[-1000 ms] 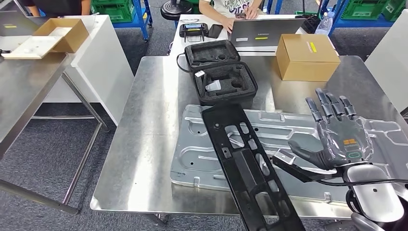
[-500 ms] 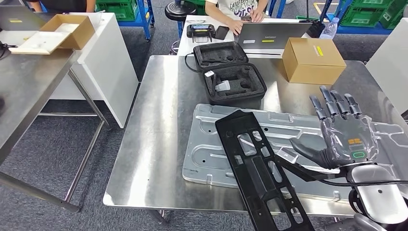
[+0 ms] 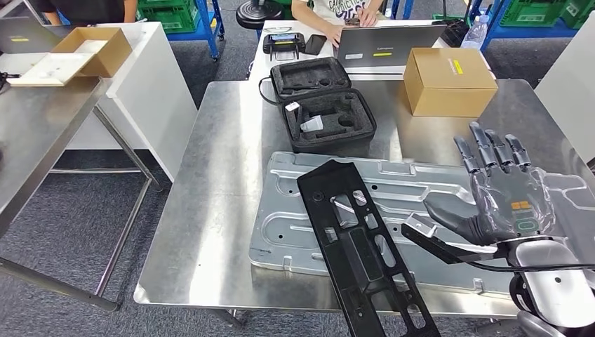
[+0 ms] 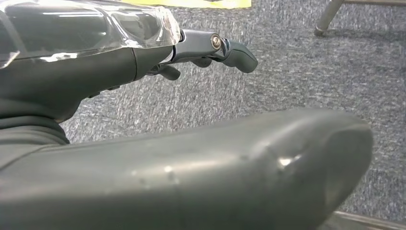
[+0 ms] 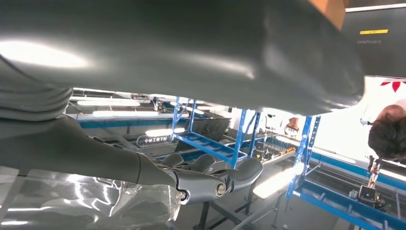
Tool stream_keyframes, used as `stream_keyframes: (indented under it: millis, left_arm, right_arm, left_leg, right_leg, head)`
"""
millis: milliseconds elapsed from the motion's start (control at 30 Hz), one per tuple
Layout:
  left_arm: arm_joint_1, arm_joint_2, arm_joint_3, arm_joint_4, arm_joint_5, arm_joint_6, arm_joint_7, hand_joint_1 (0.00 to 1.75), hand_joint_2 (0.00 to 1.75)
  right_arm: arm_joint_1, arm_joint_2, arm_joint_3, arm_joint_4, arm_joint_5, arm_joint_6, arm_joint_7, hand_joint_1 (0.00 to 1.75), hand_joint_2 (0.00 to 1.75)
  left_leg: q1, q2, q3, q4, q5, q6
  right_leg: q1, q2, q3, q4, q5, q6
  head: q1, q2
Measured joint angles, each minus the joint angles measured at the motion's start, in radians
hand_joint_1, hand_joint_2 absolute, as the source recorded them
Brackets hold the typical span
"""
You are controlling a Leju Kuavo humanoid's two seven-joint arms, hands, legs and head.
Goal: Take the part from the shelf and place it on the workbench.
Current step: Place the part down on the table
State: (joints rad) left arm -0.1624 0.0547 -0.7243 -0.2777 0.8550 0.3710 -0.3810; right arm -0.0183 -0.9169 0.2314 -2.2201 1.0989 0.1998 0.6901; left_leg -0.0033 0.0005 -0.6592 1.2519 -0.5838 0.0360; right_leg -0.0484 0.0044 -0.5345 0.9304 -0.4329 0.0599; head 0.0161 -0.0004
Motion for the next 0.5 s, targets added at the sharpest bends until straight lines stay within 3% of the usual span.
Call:
stream_keyframes:
  millis: [33, 67, 133, 167, 267, 333, 367, 433, 467, 500]
  left_arm:
    - [0.000, 0.000, 0.000, 0.000, 0.000, 0.000, 0.000, 0.00, 0.00]
    - [0.000, -0.001, 0.000, 0.000, 0.000, 0.001, 0.000, 0.00, 0.00]
    - [-0.003, 0.000, 0.000, 0.000, -0.001, 0.002, 0.000, 0.00, 0.00]
    - [-0.005, 0.000, 0.000, 0.000, -0.001, 0.002, 0.000, 0.00, 0.00]
    - [-0.006, 0.000, 0.000, 0.000, -0.003, 0.005, 0.002, 0.00, 0.00]
    - [-0.007, 0.000, 0.000, 0.000, -0.004, 0.007, 0.004, 0.00, 0.00]
    - [-0.007, -0.001, 0.000, 0.000, -0.005, 0.008, 0.004, 0.00, 0.00]
    - [-0.007, -0.001, 0.000, 0.000, -0.006, 0.010, 0.006, 0.00, 0.00]
    - [-0.006, -0.002, 0.000, 0.000, -0.007, 0.011, 0.008, 0.00, 0.00]
    - [-0.005, -0.002, 0.000, 0.000, -0.007, 0.012, 0.009, 0.00, 0.00]
  right_arm:
    - [0.000, 0.000, 0.000, 0.000, 0.000, 0.000, 0.000, 0.00, 0.00]
    - [-0.001, 0.000, 0.000, -0.001, 0.000, 0.000, 0.000, 0.00, 0.00]
    - [-0.005, 0.000, -0.001, -0.002, 0.000, -0.001, 0.000, 0.00, 0.00]
    - [-0.008, 0.000, -0.001, -0.002, 0.000, -0.001, 0.000, 0.00, 0.00]
    - [-0.014, 0.001, 0.000, -0.003, -0.001, -0.002, 0.000, 0.00, 0.00]
    - [-0.020, 0.000, 0.000, -0.004, -0.001, -0.002, 0.000, 0.00, 0.00]
    - [-0.023, 0.000, 0.000, -0.004, -0.001, -0.002, 0.000, 0.00, 0.00]
    - [-0.028, 0.001, 0.002, -0.004, -0.001, -0.002, 0.000, 0.00, 0.00]
    - [-0.030, 0.001, 0.004, -0.004, -0.001, -0.002, 0.000, 0.00, 0.00]
    - [-0.030, 0.002, 0.006, -0.004, -0.001, -0.002, 0.000, 0.00, 0.00]
  left_leg:
    - [0.000, 0.000, 0.007, -0.017, 0.018, 0.004]
    - [-0.002, 0.000, 0.032, -0.075, 0.052, 0.010]
    - [-0.009, -0.001, 0.105, -0.233, 0.123, 0.029]
    - [-0.014, 0.000, 0.129, -0.288, 0.144, 0.036]
    - [-0.022, 0.002, 0.143, -0.330, 0.157, 0.042]
    - [-0.018, 0.003, 0.146, -0.343, 0.168, 0.047]
    - [-0.015, 0.003, 0.148, -0.350, 0.174, 0.051]
    - [-0.013, 0.004, 0.147, -0.353, 0.178, 0.057]
    - [-0.014, 0.004, 0.146, -0.353, 0.179, 0.058]
    - [-0.015, 0.005, 0.145, -0.352, 0.179, 0.058]
  right_leg:
    - [0.001, 0.001, 0.000, 0.000, 0.000, 0.000]
    - [0.003, 0.001, 0.002, 0.000, 0.000, 0.000]
    - [0.005, 0.002, 0.004, -0.001, 0.000, 0.001]
    - [0.006, 0.003, 0.004, -0.001, 0.000, 0.004]
    - [0.005, 0.002, 0.005, -0.008, 0.004, 0.018]
    - [0.006, 0.001, -0.003, 0.010, -0.013, 0.025]
    - [0.008, 0.001, -0.021, 0.049, -0.039, 0.026]
    - [0.010, 0.000, -0.082, 0.187, -0.114, 0.026]
    - [0.011, 0.000, -0.112, 0.255, -0.140, 0.027]
    - [0.011, 0.000, -0.129, 0.294, -0.148, 0.029]
  head:
    - [0.000, 0.000]
    - [0.000, 0.000]
    - [0.000, 0.000]
    - [0.000, 0.000]
    - [0.000, 0.000]
    - [0.001, 0.000]
    - [0.002, 0.000]
    - [0.005, 0.000]
    - [0.005, 0.000]
    - [0.006, 0.000]
